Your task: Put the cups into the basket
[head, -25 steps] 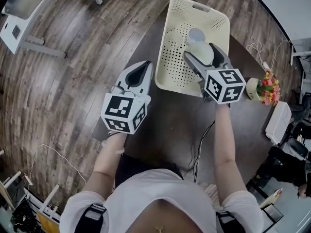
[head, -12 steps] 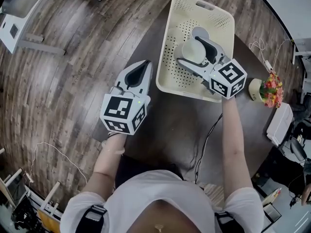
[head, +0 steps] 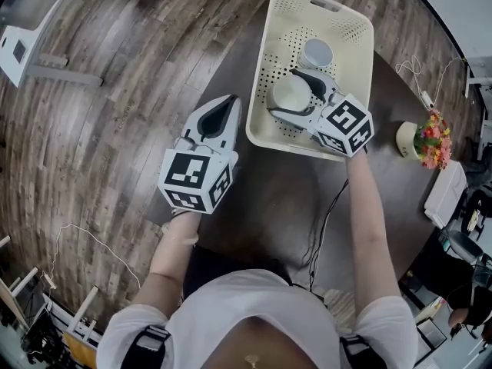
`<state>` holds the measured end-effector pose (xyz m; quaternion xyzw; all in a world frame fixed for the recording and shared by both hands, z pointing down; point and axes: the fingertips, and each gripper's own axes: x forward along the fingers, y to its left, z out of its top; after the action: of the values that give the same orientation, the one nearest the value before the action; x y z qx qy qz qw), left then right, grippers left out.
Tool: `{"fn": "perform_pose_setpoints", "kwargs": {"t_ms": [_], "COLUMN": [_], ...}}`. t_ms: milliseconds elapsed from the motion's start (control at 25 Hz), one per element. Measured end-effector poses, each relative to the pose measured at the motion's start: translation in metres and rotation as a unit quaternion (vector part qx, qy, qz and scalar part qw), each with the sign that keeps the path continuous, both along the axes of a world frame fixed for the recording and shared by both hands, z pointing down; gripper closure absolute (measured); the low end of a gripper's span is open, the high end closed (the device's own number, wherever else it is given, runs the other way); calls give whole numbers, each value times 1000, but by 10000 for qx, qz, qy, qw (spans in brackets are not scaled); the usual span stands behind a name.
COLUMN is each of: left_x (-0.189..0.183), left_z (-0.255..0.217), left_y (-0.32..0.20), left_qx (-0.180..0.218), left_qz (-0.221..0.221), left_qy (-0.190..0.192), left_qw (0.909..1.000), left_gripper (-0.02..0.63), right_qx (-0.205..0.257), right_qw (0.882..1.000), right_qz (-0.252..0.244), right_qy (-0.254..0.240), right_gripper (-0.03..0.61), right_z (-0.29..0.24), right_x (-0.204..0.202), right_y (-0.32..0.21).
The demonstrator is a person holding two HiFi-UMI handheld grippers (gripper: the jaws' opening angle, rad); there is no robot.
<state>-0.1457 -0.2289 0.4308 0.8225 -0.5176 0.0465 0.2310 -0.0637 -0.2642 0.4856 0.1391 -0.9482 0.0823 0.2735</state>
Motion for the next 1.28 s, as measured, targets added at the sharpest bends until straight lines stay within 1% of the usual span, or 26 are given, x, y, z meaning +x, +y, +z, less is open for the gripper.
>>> {"fn": "perform_pose_setpoints", "kwargs": {"t_ms": [240,480,640,960,1040,1120,1200,1280], "left_x": [3,5,6,1,0,0,0,1], "left_z": [1,2,4,3,3,2,1,-2], "left_y": [0,0,2,2,1,1,2,3], "left_qx": [-4,-39,-85,-82,-83,-79,-68,-37], "left_qz": [19,22,8,-6,-15,-21,-21,-13], "left_qy": [22,60,135,107,96,87,73,63], "left_qw": [10000,10000,9999,9999,9999,9999,9999,10000], "left_gripper": [603,603,603,603,603,603,603,603], "right_qx": [-54,-221,-139,-99,-46,-9,12,145], "right_qw": [9993,9994,9994,9994,9995,9991,9972,9928], "right_qz": [-283,-280,-325,-316,-279,-190,25,304], "right_qy": [226,9,-8,2,-138,-382,-741,-1150], "right_gripper": [150,150,150,150,149,149,149,149], "right_z": [12,11,11,13,8,-1,-16,-38], "right_x": [-4,-8,-8,-8,-6,-2,1,6], "right_y": [11,11,13,14,11,8,1,-8]}}
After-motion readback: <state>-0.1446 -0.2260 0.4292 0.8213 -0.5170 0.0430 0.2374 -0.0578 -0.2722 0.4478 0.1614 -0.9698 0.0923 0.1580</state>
